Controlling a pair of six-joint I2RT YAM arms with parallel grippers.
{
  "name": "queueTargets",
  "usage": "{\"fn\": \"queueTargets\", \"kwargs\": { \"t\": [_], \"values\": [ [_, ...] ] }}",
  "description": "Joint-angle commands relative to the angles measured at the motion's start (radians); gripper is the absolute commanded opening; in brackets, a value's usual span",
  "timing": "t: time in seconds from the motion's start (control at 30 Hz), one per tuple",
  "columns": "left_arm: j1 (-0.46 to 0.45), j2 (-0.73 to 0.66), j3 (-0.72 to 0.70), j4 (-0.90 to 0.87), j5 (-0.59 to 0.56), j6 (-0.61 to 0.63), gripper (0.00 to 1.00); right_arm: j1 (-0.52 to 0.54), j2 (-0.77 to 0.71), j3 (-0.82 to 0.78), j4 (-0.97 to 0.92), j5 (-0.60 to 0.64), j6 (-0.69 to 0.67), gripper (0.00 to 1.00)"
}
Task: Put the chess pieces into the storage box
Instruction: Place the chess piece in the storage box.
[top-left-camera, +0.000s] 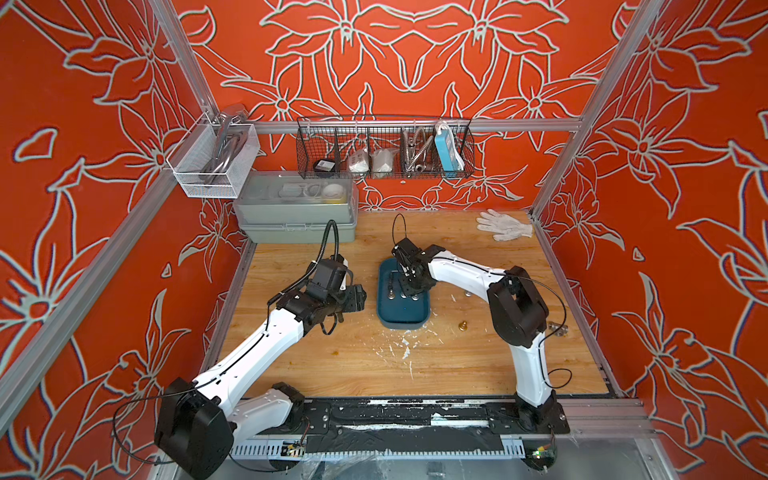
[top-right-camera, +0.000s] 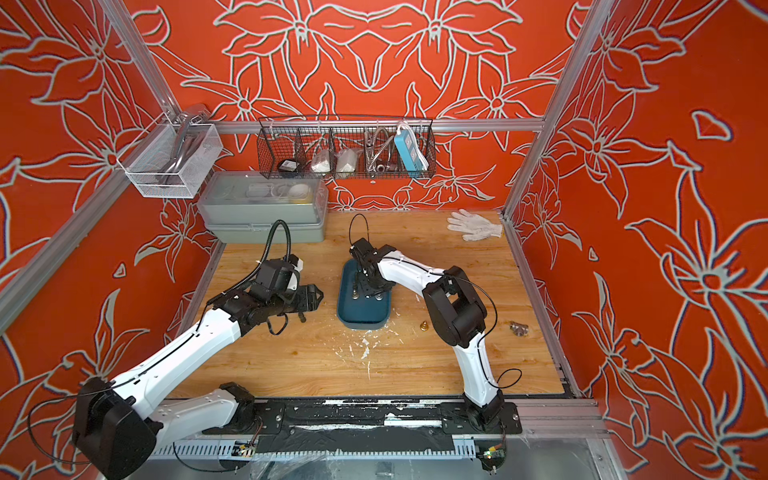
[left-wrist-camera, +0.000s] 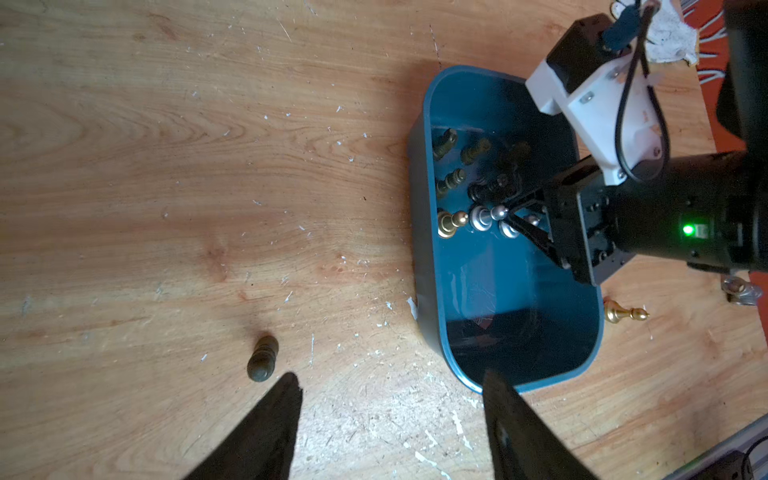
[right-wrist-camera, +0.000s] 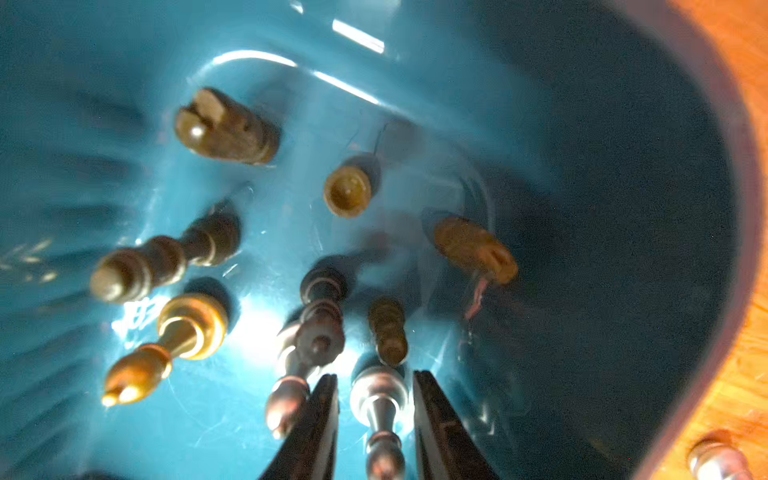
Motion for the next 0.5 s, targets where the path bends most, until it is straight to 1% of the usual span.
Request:
{"fn": "queueTargets", "kwargs": {
  "t": [0.0, 0.07, 0.17, 0.3, 0.47],
  "values": [
    [0.003, -0.019, 0.009, -0.037, -0.014, 0.0, 0.69, 0.011, -0.047, 0.027, -0.014, -0.003, -0.004, 0.38],
    [0.003, -0.015, 0.022, -0.059, -0.017, -0.003, 0.69, 0.015, -0.073, 0.024, -0.013, -0.007, -0.008, 0.4],
    [0.003, -0.008, 0.058, -0.136, -0.034, -0.019, 0.7, 0.02, -0.133, 0.01, -0.001, -0.013, -0.021, 0.41],
    [0.005, -0.02, 0.073, -0.209, -0.061, -0.04, 0.7, 0.028, -0.25, -0.048, 0.063, -0.025, -0.023, 0.44],
    [0.031, -0.017, 0.101, -0.294, -0.058, -0.061, 0.69, 0.032, -0.367, -0.085, 0.05, -0.025, -0.027, 0.46]
  ]
}}
